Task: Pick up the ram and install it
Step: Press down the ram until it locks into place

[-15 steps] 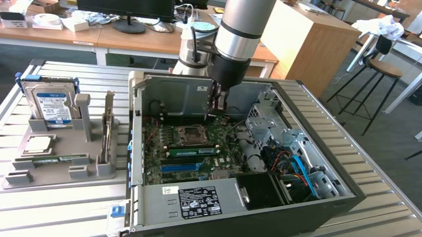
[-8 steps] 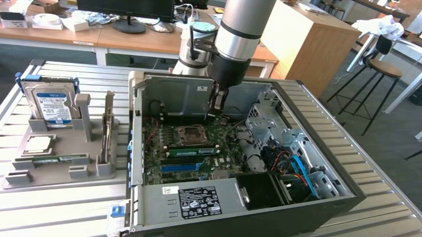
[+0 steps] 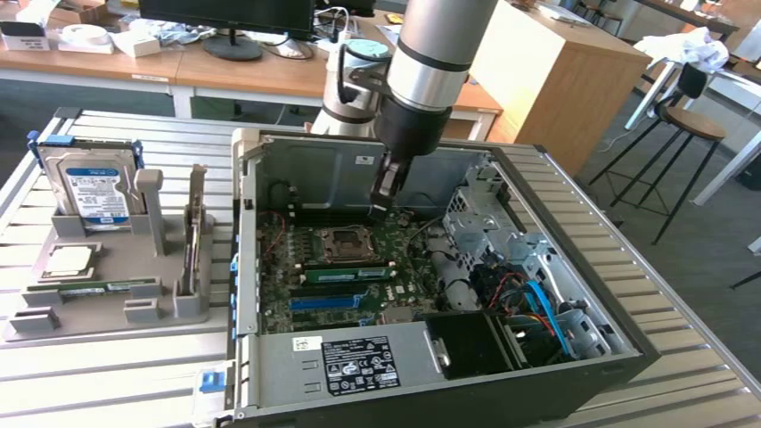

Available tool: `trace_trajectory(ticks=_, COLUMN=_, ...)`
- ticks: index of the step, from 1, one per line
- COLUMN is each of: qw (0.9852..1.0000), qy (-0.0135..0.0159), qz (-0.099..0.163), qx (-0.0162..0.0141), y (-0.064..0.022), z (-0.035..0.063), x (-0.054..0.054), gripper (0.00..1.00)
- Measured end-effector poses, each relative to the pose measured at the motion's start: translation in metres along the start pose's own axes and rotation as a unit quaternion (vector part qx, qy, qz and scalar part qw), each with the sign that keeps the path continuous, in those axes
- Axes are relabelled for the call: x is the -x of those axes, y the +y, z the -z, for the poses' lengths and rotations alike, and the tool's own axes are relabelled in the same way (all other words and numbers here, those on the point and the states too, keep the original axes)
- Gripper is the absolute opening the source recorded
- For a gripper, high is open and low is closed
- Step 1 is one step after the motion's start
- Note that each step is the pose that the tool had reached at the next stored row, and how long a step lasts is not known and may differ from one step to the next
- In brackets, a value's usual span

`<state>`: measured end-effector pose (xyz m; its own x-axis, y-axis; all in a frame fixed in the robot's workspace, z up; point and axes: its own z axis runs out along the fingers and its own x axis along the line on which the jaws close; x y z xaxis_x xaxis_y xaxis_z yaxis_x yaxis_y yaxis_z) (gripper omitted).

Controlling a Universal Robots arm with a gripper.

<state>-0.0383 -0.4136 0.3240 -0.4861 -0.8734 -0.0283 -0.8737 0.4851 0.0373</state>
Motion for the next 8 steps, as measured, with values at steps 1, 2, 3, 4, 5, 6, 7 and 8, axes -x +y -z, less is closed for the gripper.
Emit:
trace_trajectory(ticks=1, qw=1.0, qy=-0.0003, qz=-0.009, qx=-0.0003, y=0.0, z=-0.0001, x=0.0, gripper=0.1)
trace_trajectory(ticks=2, qw=0.9998, qy=-0.0007, qz=-0.018, qx=-0.0005, y=0.0, z=-0.0001, x=0.0, gripper=0.1)
trace_trajectory(ticks=3, qw=0.9996, qy=-0.001, qz=-0.027, qx=-0.0008, y=0.0, z=-0.0002, x=0.0, gripper=0.1)
trace_trajectory(ticks=4, qw=0.9993, qy=-0.0014, qz=-0.036, qx=-0.001, y=0.0, z=-0.0002, x=0.0, gripper=0.1)
trace_trajectory(ticks=5, qw=0.999, qy=-0.0017, qz=-0.045, qx=-0.0013, y=0.0, z=-0.0003, x=0.0, gripper=0.1)
trace_trajectory(ticks=6, qw=0.9985, qy=-0.002, qz=-0.054, qx=-0.0015, y=0.0, z=-0.0003, x=0.0, gripper=0.1)
trace_trajectory(ticks=7, qw=0.998, qy=-0.0024, qz=-0.063, qx=-0.0018, y=0.0, z=-0.0004, x=0.0, gripper=0.1)
trace_trajectory(ticks=8, qw=0.9974, qy=-0.0027, qz=-0.072, qx=-0.002, y=0.0, z=-0.0004, x=0.0, gripper=0.1)
